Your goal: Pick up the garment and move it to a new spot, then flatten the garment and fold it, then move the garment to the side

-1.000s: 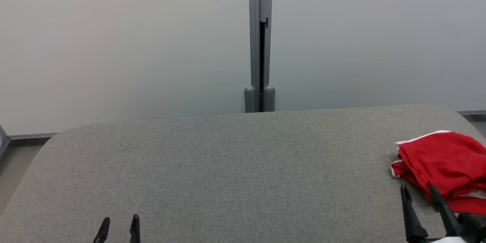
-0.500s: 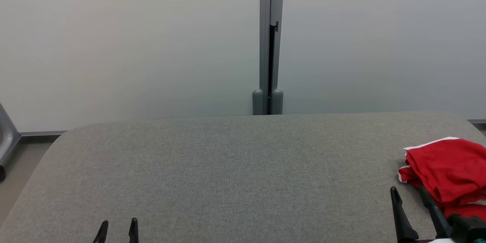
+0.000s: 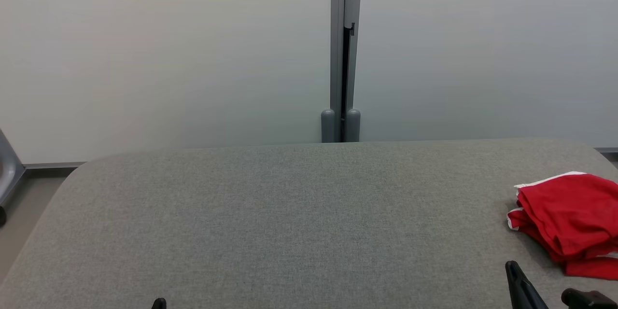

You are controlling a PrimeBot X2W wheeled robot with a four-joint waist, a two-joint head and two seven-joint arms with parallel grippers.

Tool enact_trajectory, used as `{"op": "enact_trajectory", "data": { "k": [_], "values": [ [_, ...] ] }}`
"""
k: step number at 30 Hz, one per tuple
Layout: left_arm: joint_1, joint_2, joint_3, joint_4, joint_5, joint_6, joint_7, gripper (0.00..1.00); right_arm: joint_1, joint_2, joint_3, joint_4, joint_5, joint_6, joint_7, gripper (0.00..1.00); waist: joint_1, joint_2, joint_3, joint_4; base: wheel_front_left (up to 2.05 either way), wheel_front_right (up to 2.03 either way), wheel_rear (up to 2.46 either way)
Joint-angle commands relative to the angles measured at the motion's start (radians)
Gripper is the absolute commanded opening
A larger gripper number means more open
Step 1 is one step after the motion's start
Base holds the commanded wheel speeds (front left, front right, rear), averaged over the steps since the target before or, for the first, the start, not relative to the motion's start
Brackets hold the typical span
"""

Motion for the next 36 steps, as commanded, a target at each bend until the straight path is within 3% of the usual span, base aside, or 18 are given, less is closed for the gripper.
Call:
{"op": "enact_trajectory", "data": {
  "k": [1,19,36],
  "values": [
    [-0.04,0.006,0.016,-0.012,-0.048,-0.006,0.012,0.0,-0.036,-0.006,-0.015,-0.014,0.048,0.0,0.014,0.0,0.0,0.0,0.003,-0.001,0.0,0.0,0.0],
    [-0.114,-0.005,0.05,-0.02,-0.339,-0.03,0.088,0.0,-0.084,0.016,-0.064,-0.025,0.33,0.0,0.093,0.0,0.0,0.0,0.034,-0.005,0.0,0.0,0.0],
    [-0.172,-0.013,0.079,-0.021,-0.55,-0.047,0.147,0.0,-0.122,0.031,-0.101,-0.029,0.536,0.0,0.153,0.0,0.0,0.0,0.061,-0.009,0.0,0.0,0.0]
  ]
}}
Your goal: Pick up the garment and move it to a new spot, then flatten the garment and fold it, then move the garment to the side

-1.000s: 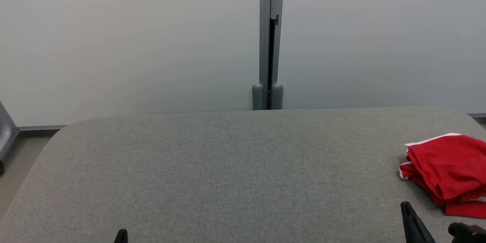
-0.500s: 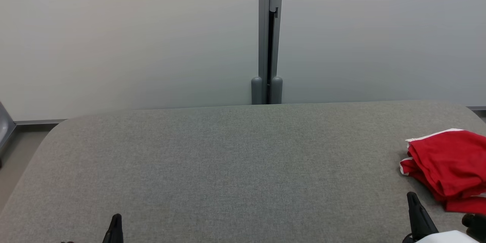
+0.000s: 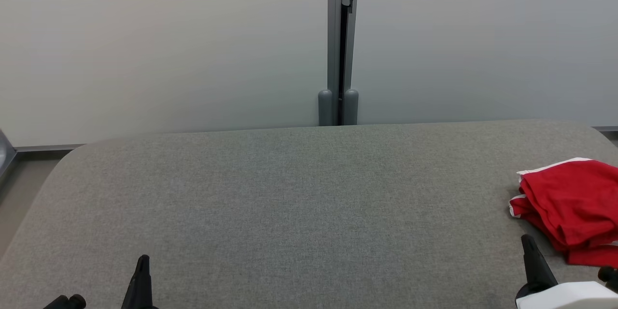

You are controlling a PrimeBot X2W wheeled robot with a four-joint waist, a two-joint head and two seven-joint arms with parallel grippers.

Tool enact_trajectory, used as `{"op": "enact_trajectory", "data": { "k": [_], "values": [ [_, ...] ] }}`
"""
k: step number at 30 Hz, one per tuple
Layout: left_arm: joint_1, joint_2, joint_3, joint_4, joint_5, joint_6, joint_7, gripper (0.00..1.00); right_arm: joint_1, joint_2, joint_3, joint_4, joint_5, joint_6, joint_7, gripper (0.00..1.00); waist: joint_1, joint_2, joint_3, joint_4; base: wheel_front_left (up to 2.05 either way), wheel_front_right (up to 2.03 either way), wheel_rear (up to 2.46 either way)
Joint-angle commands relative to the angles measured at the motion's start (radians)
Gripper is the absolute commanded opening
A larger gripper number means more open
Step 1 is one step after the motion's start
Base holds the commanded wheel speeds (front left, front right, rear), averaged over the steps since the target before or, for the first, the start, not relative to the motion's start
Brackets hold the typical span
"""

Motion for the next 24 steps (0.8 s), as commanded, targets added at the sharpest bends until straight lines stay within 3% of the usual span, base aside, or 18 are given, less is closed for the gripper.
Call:
{"op": "enact_trajectory", "data": {
  "k": [1,24],
  "values": [
    [-0.037,0.003,0.009,-0.014,-0.028,-0.007,0.005,0.0,-0.034,-0.004,-0.008,-0.017,0.028,0.0,0.007,0.0,0.0,0.0,0.002,0.0,0.0,0.0,0.0],
    [-0.105,-0.006,0.044,-0.013,-0.274,-0.028,0.076,0.0,-0.077,0.015,-0.053,-0.021,0.268,0.0,0.078,0.0,0.0,0.0,0.041,-0.006,0.0,0.0,0.0]
  ]
}}
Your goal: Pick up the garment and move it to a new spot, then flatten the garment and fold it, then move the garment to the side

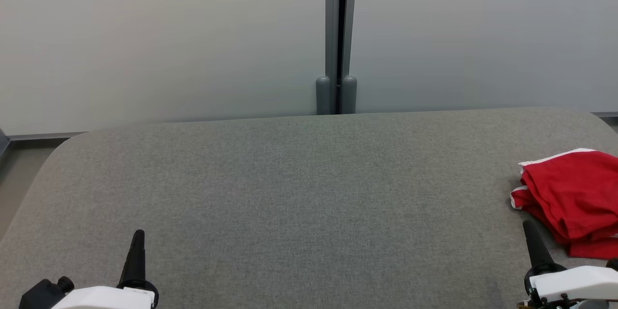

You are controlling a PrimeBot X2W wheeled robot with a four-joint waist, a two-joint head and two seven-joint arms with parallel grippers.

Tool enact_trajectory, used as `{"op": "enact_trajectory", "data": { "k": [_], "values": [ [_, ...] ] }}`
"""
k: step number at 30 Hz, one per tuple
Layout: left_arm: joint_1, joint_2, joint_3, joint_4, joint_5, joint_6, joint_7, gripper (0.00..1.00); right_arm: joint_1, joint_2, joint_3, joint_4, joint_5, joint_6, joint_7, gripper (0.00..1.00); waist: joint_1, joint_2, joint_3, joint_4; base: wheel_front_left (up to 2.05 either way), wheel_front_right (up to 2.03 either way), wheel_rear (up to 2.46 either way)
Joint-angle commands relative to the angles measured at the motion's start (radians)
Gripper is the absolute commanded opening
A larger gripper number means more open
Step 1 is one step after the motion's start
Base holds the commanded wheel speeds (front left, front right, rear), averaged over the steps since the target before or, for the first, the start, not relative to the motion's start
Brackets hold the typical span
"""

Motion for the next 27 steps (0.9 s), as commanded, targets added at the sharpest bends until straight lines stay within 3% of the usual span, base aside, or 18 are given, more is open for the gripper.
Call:
{"op": "enact_trajectory", "data": {
  "k": [1,27],
  "values": [
    [-0.033,0.003,0.008,-0.011,-0.027,-0.01,0.006,0.0,-0.027,-0.003,-0.009,-0.014,0.026,0.0,0.008,0.0,0.0,0.0,0.003,0.0,0.0,0.0,0.0],
    [-0.091,-0.004,0.038,-0.01,-0.239,-0.027,0.067,0.0,-0.064,0.014,-0.047,-0.016,0.233,0.0,0.069,0.0,0.0,0.0,0.045,-0.007,0.0,0.0,0.0]
  ]
}}
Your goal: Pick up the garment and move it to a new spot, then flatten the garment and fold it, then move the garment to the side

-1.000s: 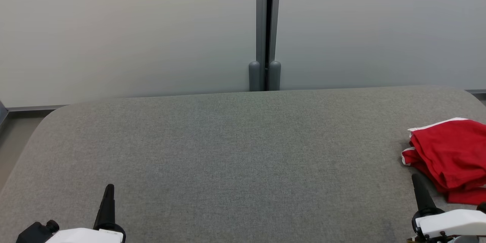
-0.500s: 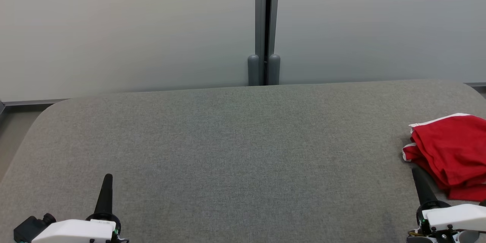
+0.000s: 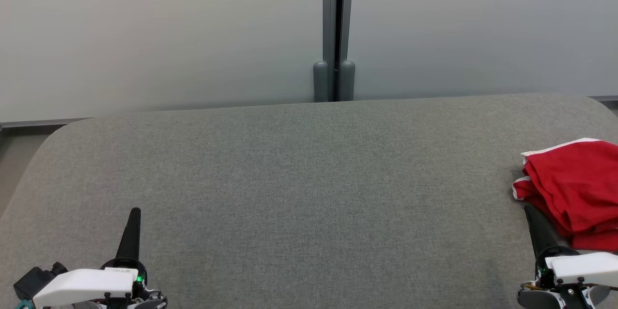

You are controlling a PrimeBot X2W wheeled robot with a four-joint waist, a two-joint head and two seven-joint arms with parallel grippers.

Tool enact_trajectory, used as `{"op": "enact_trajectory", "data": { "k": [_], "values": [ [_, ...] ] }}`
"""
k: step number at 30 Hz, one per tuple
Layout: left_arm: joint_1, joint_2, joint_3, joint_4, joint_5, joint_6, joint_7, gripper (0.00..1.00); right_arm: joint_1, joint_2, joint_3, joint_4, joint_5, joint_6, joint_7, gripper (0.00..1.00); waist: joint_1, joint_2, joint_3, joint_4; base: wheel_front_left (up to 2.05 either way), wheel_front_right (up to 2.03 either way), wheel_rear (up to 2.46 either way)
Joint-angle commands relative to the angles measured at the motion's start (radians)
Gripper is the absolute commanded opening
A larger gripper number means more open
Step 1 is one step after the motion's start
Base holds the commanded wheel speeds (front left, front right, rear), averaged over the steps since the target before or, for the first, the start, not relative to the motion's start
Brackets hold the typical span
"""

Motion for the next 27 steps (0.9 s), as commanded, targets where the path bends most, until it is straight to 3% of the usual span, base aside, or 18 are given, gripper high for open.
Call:
{"op": "enact_trajectory", "data": {
  "k": [1,27],
  "values": [
    [-0.031,0.005,0.008,-0.007,-0.023,-0.009,0.007,0.0,-0.023,-0.002,-0.009,-0.008,0.022,0.0,0.011,0.0,0.0,0.0,0.003,0.0,0.0,0.0,0.0],
    [-0.075,-0.003,0.032,-0.005,-0.2,-0.024,0.058,0.0,-0.052,0.012,-0.04,-0.01,0.195,0.0,0.061,0.0,0.0,0.0,0.048,-0.007,0.0,0.0,0.0]
  ]
}}
